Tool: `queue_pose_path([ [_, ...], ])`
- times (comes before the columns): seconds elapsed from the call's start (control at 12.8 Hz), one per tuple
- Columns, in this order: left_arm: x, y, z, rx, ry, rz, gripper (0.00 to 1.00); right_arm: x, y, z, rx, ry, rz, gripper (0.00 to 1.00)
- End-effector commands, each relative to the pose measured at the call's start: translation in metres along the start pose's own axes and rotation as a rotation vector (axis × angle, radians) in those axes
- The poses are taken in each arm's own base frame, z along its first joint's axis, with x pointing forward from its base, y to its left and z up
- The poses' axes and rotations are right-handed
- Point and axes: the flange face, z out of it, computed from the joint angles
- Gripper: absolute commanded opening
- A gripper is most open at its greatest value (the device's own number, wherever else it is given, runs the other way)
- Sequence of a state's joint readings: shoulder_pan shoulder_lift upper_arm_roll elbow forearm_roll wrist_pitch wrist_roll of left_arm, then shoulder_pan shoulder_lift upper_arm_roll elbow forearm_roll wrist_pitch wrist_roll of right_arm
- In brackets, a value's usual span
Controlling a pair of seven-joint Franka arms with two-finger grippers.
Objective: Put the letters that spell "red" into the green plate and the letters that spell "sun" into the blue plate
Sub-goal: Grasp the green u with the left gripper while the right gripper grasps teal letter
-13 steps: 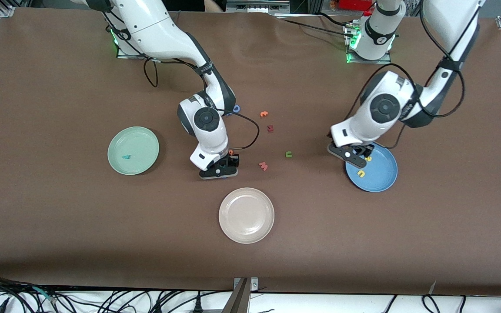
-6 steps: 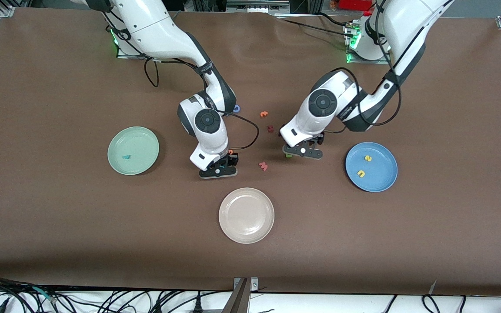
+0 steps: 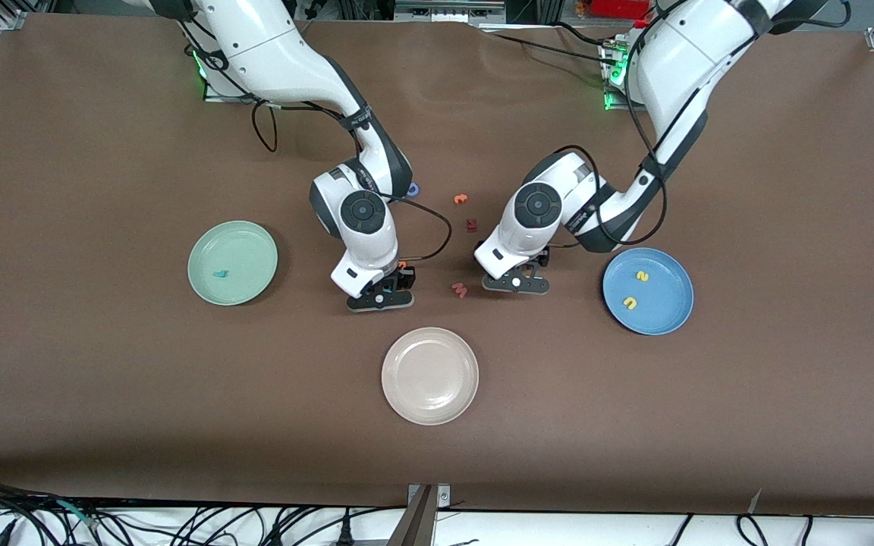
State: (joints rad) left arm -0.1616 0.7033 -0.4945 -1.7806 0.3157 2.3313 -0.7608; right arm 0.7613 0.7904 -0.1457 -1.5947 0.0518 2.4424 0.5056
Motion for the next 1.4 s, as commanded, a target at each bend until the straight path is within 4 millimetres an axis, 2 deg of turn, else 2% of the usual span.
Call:
queue_pose_path([
  [0.0, 0.009, 0.003, 0.008, -0.002, 0.032, -0.031, 1.00, -0.006, 0.004, 0.017, -0.016, -0.043, 0.004, 0.28],
  [0.23, 0.011, -0.002, 0.020, -0.026, 0.036, -0.042, 1.00, -0.007, 0.005, 0.018, -0.022, -0.054, 0.004, 0.28],
  [0.31, 0.011, -0.004, 0.021, -0.025, 0.035, -0.044, 0.96, -0.007, 0.004, 0.016, -0.021, -0.053, 0.004, 0.28],
  [0.47, 0.012, -0.006, 0.022, -0.020, 0.035, -0.047, 0.73, -0.003, 0.009, 0.006, -0.029, -0.068, 0.007, 0.28],
  [0.62, 0.005, -0.007, 0.028, -0.007, 0.018, -0.041, 0.70, 0.005, 0.023, -0.011, -0.038, -0.096, 0.009, 0.28],
  [0.7, 0.001, -0.008, 0.030, -0.002, 0.012, -0.038, 0.66, 0.008, 0.027, -0.021, -0.040, -0.104, 0.014, 0.28],
  [0.86, 0.001, -0.010, 0.032, 0.001, 0.009, -0.040, 0.44, 0.017, 0.045, -0.041, -0.044, -0.125, 0.034, 0.28],
  [1.01, 0.001, -0.011, 0.031, 0.003, 0.008, -0.041, 0.22, 0.029, 0.077, -0.067, -0.042, -0.159, 0.010, 0.28],
  [1.09, 0.001, -0.011, 0.031, 0.003, 0.008, -0.043, 0.12, 0.036, 0.099, -0.074, -0.041, -0.177, -0.004, 0.28],
  [1.17, 0.001, -0.011, 0.030, 0.003, 0.009, -0.043, 0.08, 0.043, 0.121, -0.086, -0.037, -0.189, -0.024, 0.28],
  [1.32, 0.003, -0.013, 0.020, 0.025, 0.004, -0.043, 0.08, 0.050, 0.162, -0.096, -0.037, -0.234, -0.048, 0.28],
])
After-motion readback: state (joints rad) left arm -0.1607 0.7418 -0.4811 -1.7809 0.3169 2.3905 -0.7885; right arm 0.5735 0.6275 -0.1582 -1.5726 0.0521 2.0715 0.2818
